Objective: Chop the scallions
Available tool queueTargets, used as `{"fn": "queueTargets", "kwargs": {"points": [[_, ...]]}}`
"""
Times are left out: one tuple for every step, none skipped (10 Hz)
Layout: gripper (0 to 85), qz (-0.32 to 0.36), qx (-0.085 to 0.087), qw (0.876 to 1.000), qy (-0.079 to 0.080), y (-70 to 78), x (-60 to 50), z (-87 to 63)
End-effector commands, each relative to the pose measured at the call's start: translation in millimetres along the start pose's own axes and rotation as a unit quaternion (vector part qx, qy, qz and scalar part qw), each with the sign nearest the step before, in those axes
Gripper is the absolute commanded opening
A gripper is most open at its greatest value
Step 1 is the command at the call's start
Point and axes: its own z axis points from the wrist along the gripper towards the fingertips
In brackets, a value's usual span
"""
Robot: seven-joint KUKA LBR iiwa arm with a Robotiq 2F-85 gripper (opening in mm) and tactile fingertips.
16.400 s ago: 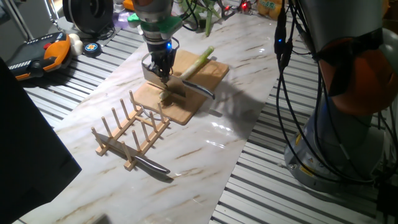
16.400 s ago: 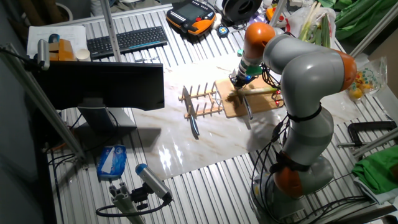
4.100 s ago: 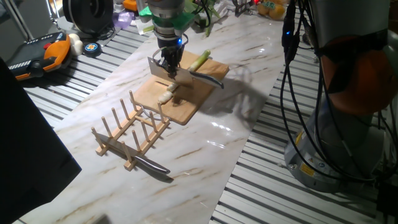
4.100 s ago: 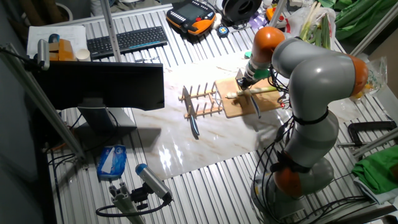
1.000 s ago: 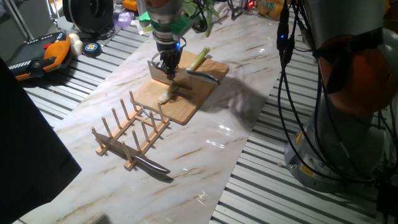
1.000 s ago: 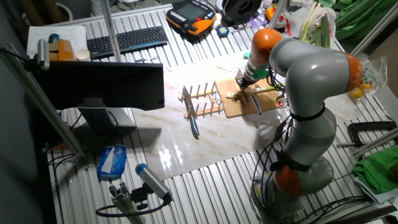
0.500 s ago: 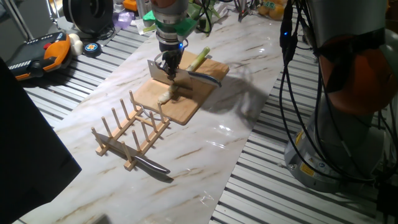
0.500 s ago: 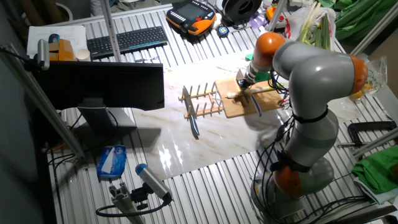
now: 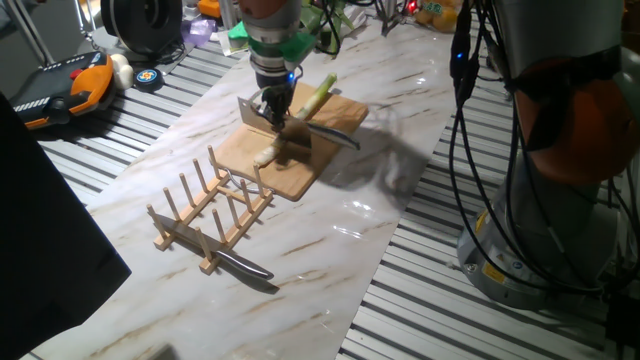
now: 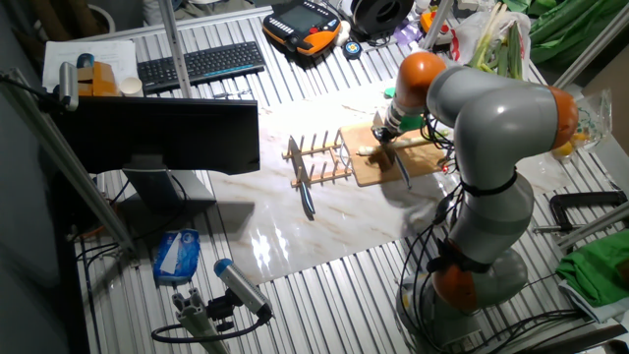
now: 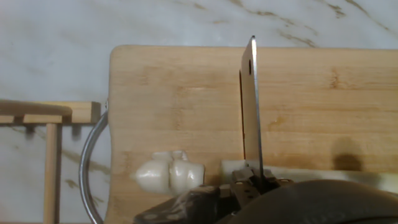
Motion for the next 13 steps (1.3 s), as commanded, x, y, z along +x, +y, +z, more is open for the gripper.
{"fn": "queueTargets", "kwargs": {"points": [[0.7, 0.0, 0.0, 1.0, 0.008, -0.3, 1.5, 2.4], [0.7, 0.0, 0.001, 1.0, 0.016, 0.5, 0.9, 2.0], [0.7, 0.003, 0.007, 0.999, 0.031, 2.6, -0.8, 1.3], [0.7, 0.005, 0.007, 0.999, 0.04, 3.5, -1.8, 2.2], [0.7, 0.005, 0.006, 0.999, 0.041, 2.5, -1.6, 3.5], [0.7, 0.005, 0.006, 0.999, 0.04, 2.0, -1.8, 4.0], [0.7, 0.006, 0.006, 0.999, 0.039, 1.0, -2.3, 5.7], [0.7, 0.006, 0.005, 0.999, 0.041, -0.8, -3.9, 11.0], [0.7, 0.005, 0.002, 0.999, 0.041, -3.1, -5.1, 17.1], [0.7, 0.005, 0.001, 0.999, 0.04, -5.4, -4.5, 18.9], [0.7, 0.006, 0.0, 0.999, 0.041, -4.4, -4.6, 15.5], [0.7, 0.005, -0.001, 0.999, 0.041, -5.1, -3.9, 14.1], [1.0, 0.009, -0.012, 0.999, 0.045, -5.0, -4.1, 12.6]]}}
